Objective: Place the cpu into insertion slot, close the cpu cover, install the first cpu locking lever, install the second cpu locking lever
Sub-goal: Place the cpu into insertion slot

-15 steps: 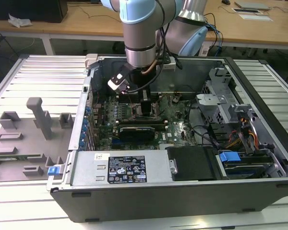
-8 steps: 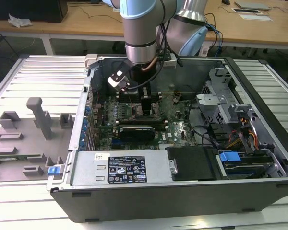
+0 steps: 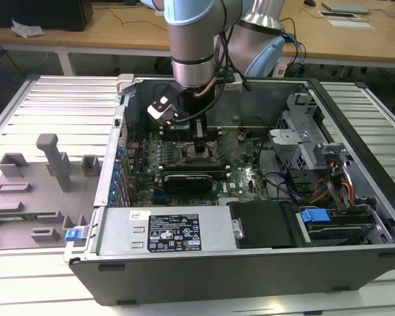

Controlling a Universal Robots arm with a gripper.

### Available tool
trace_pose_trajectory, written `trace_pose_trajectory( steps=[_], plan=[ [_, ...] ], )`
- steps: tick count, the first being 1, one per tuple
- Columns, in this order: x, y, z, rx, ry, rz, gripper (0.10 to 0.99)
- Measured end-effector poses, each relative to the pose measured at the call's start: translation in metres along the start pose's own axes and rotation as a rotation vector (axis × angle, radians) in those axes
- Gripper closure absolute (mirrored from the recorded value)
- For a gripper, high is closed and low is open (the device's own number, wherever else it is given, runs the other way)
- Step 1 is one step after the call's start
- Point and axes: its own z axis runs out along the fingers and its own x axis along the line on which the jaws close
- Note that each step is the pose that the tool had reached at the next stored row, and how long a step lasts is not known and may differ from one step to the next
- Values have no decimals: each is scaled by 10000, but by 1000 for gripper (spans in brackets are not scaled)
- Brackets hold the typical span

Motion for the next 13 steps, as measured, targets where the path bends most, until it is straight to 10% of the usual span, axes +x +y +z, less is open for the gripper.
trace_pose_trajectory(
  steps=[4,5,7,13],
  plan=[
    [0,1,-6,1,0,0,980],
    [-1,5,-5,136,6,-9,980],
    [0,32,2,762,30,-40,980],
    [-1,96,6,794,29,-41,980]
  ],
)
